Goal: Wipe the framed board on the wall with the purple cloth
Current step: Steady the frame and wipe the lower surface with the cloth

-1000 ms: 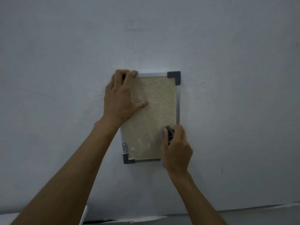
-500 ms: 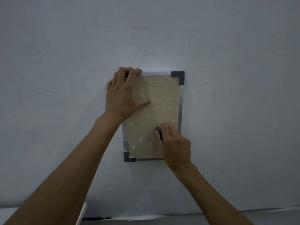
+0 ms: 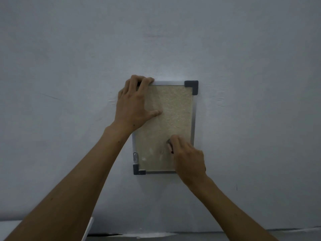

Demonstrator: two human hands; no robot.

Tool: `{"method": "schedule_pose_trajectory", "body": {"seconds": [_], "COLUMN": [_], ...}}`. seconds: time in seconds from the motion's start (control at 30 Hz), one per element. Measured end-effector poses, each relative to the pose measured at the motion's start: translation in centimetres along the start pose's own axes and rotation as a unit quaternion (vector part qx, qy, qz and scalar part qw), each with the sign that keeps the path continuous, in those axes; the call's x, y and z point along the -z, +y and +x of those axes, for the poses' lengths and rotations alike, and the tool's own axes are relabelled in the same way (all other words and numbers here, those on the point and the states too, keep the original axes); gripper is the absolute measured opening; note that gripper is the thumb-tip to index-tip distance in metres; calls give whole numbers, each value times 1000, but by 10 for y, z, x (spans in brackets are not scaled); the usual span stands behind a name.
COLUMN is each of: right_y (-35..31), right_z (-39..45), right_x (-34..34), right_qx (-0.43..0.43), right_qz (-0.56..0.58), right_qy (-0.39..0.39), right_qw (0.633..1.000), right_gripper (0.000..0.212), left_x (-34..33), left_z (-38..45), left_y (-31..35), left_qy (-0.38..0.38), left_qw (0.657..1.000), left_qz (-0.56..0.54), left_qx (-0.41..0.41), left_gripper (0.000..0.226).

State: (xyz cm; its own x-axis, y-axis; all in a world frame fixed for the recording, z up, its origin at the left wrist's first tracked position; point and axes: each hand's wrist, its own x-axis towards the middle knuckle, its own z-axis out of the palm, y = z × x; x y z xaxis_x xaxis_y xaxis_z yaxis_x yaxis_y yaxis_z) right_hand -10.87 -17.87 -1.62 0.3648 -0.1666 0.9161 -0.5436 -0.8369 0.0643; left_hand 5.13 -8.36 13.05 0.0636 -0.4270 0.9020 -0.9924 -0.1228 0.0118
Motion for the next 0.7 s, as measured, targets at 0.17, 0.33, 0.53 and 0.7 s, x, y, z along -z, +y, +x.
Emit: {"method": "schedule_pose_trajectory", "body": {"seconds": [0.17, 0.33, 0.53, 0.7], "right_y": [14, 11, 19, 23], "right_z": [8, -13, -16, -26], "right_x": [8, 3, 11, 10], "right_qx": [-80, 47, -43, 32], "right_qz": [14, -24, -6, -15], "right_qy": [40, -29, -14, -73], "right_qw": [996, 998, 999, 997], "right_gripper": [15, 10, 11, 10], "left_x": [-1, 0, 1, 1], "left_z": [0, 0, 0, 0], "left_y": [0, -1, 1, 2], "left_qy": [5, 3, 5, 1], "left_qw": [1000, 1000, 1000, 1000], "left_qz": [-1, 1, -1, -1], "left_qx": [0, 1, 3, 4], "left_gripper": [96, 96, 95, 94]}}
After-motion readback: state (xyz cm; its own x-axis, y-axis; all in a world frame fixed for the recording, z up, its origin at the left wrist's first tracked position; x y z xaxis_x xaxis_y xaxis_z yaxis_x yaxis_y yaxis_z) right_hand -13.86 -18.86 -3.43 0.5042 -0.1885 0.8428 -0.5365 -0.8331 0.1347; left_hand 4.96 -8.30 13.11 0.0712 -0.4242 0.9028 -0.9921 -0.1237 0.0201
